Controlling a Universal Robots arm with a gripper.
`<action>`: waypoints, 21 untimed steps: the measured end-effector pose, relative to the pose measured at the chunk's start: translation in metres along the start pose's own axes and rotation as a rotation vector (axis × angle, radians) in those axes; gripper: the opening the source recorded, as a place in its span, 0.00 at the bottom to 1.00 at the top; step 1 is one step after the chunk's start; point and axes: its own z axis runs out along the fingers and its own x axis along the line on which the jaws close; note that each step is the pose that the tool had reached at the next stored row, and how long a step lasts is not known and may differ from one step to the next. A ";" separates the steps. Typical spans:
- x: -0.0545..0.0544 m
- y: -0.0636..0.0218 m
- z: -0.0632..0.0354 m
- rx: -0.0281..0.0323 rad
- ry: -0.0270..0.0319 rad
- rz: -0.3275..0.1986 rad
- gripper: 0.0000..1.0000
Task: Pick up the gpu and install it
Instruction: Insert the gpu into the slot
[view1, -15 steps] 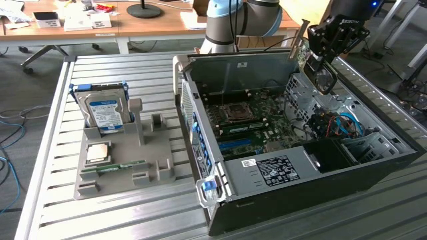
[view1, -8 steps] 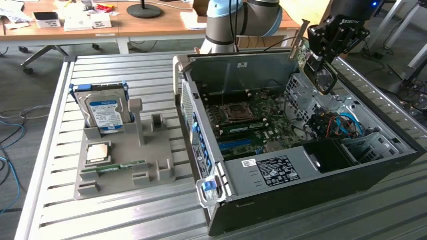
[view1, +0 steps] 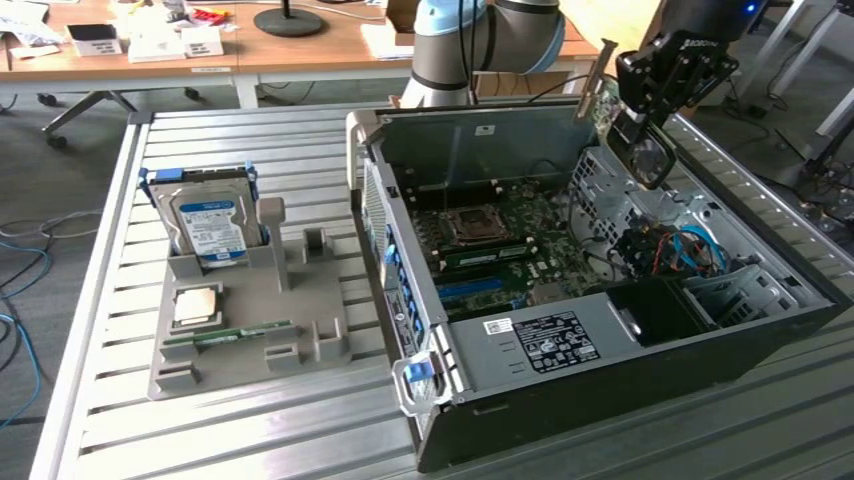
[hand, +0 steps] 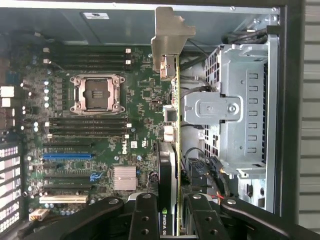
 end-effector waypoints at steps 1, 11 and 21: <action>0.000 0.0000 0.0000 -0.0002 0.0006 -0.012 0.27; 0.000 0.0000 0.0001 -0.0033 0.0068 -0.142 0.27; 0.000 0.0000 0.0002 -0.0070 0.0143 -0.298 0.27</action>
